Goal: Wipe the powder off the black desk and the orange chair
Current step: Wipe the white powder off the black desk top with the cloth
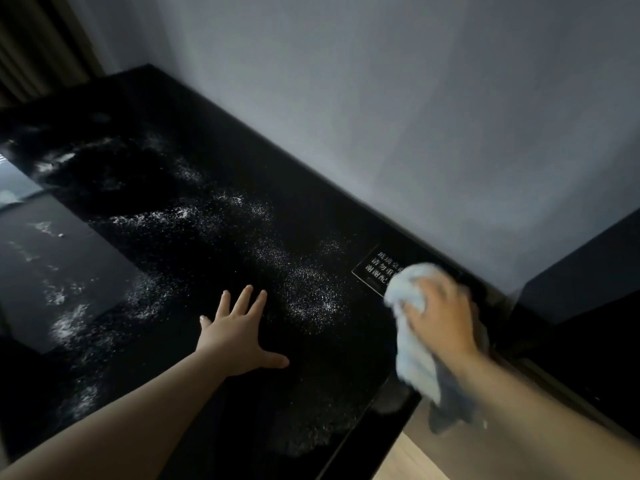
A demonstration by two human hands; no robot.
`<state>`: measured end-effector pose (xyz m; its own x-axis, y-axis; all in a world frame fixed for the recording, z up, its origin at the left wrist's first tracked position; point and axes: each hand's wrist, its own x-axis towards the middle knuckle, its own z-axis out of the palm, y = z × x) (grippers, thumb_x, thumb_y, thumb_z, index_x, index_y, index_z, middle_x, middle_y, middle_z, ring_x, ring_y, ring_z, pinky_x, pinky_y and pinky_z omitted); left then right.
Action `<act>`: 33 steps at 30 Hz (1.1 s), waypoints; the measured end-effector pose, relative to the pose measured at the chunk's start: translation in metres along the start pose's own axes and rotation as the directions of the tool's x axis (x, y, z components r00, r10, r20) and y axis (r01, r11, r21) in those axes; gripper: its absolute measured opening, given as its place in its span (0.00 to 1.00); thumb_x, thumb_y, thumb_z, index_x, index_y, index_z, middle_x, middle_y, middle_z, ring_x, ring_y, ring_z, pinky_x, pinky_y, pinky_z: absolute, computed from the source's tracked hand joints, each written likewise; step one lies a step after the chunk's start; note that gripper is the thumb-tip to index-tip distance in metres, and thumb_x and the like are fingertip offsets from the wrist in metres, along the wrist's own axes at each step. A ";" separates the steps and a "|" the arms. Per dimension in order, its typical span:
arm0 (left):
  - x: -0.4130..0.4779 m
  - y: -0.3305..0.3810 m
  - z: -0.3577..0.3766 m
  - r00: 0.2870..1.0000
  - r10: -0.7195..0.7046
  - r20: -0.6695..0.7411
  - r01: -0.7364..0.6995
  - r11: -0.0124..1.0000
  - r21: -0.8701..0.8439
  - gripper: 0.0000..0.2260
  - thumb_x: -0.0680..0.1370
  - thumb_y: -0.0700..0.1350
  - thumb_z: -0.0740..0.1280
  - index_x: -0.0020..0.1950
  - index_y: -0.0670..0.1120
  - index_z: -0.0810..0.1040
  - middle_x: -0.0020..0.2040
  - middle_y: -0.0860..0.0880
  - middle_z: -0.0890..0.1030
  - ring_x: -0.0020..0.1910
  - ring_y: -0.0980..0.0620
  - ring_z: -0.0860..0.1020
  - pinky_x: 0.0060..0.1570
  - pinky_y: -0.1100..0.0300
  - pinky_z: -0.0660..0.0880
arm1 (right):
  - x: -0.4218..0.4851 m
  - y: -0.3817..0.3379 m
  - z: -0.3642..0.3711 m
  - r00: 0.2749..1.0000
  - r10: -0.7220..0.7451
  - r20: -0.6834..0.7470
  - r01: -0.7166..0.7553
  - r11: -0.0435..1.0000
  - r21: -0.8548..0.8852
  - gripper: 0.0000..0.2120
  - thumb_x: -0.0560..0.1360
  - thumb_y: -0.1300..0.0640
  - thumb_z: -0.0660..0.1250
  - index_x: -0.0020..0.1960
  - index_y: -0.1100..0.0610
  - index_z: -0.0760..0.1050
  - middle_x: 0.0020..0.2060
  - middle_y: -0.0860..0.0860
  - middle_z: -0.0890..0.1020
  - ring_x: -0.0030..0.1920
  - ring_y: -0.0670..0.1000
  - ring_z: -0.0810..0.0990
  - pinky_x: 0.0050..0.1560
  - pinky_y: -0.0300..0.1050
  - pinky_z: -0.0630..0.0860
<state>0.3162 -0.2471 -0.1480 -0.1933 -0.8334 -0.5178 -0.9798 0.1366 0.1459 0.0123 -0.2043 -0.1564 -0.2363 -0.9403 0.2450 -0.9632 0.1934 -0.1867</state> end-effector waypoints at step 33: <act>-0.003 -0.001 0.000 1.000 -0.012 -0.023 0.011 1.000 -0.022 0.56 0.59 0.73 0.69 0.76 0.58 0.39 0.77 0.57 0.38 0.76 0.47 0.36 0.71 0.38 0.48 | 0.083 -0.033 0.022 0.941 0.306 0.141 -0.287 0.948 -0.140 0.21 0.75 0.42 0.59 0.66 0.48 0.65 0.65 0.57 0.67 0.63 0.63 0.66 0.60 0.60 0.64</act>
<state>0.3179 -0.2451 -0.1465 -0.1808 -0.8470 -0.4998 -0.9806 0.1159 0.1583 0.0273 -0.2950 -0.1505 -0.4995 -0.8654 0.0393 -0.8627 0.4927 -0.1139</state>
